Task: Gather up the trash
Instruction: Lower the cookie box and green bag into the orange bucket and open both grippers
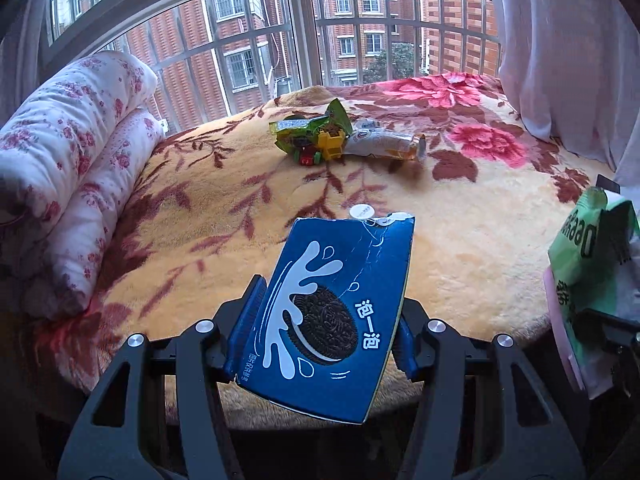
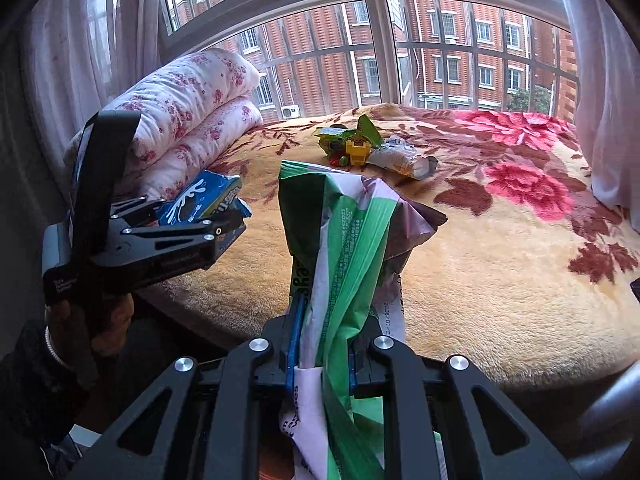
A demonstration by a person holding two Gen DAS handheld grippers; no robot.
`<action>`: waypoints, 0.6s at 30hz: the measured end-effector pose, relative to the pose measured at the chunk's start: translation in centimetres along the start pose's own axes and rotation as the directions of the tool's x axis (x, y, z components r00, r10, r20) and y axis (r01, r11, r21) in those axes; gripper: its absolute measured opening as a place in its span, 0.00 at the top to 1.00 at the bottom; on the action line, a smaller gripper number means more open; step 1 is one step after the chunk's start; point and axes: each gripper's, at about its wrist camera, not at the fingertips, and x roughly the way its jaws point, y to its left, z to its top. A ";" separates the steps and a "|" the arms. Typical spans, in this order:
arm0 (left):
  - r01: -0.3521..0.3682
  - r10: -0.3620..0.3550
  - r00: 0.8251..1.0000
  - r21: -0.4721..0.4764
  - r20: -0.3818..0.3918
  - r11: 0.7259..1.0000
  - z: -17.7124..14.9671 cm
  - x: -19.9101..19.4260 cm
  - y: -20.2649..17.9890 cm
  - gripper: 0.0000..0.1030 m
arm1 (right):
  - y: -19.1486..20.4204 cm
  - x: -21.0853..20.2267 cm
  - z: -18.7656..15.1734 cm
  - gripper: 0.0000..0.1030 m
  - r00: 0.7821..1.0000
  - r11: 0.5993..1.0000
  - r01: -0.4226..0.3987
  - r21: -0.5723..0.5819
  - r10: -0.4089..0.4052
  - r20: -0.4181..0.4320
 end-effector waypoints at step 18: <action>0.054 -0.041 0.983 0.069 -0.180 0.996 -11.1 -1.5 -3.5 0.47 | 2.4 -0.1 -7.6 0.83 0.977 0.991 -0.124 -0.047 0.114 -0.180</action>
